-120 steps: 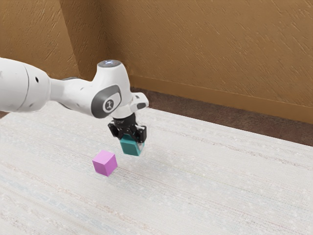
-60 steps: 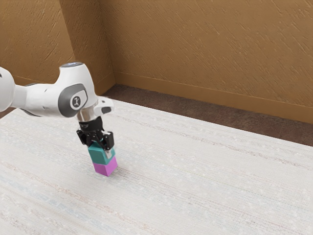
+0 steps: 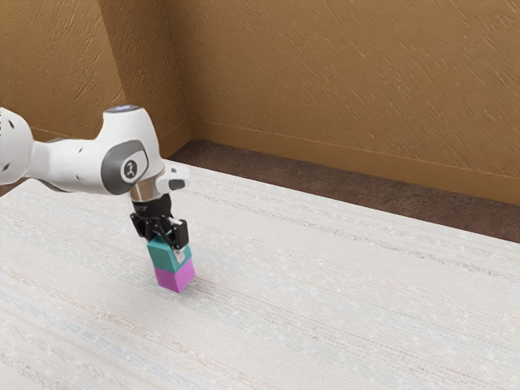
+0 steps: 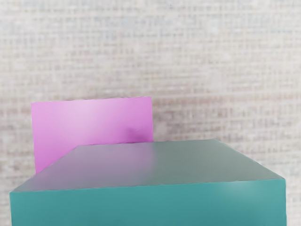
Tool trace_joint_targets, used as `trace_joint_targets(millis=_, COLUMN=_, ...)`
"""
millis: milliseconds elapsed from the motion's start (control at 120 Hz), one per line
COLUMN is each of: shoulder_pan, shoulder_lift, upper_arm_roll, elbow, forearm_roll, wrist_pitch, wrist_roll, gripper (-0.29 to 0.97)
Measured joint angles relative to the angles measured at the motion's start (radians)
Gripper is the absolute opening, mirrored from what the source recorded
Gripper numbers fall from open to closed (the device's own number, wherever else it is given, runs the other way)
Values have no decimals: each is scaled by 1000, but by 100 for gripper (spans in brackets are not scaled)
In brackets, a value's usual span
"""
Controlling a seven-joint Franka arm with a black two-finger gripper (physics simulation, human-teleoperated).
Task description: Pick up the blue block with one arm, and put the blue block on the pink block with one arm
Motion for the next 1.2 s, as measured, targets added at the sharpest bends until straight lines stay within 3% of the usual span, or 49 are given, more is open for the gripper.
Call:
trace_joint_targets(millis=575, shoulder_pan=16, shoulder_lift=-39, upper_arm_roll=10, elbow=-91, forearm_roll=39, wrist_pitch=105, wrist_roll=33, gripper=38)
trace_joint_targets(millis=1200, shoulder_pan=6, shoulder_lift=30, upper_arm_roll=26, elbow=-49, forearm_roll=27, wrist_pitch=190, wrist_roll=21, gripper=40)
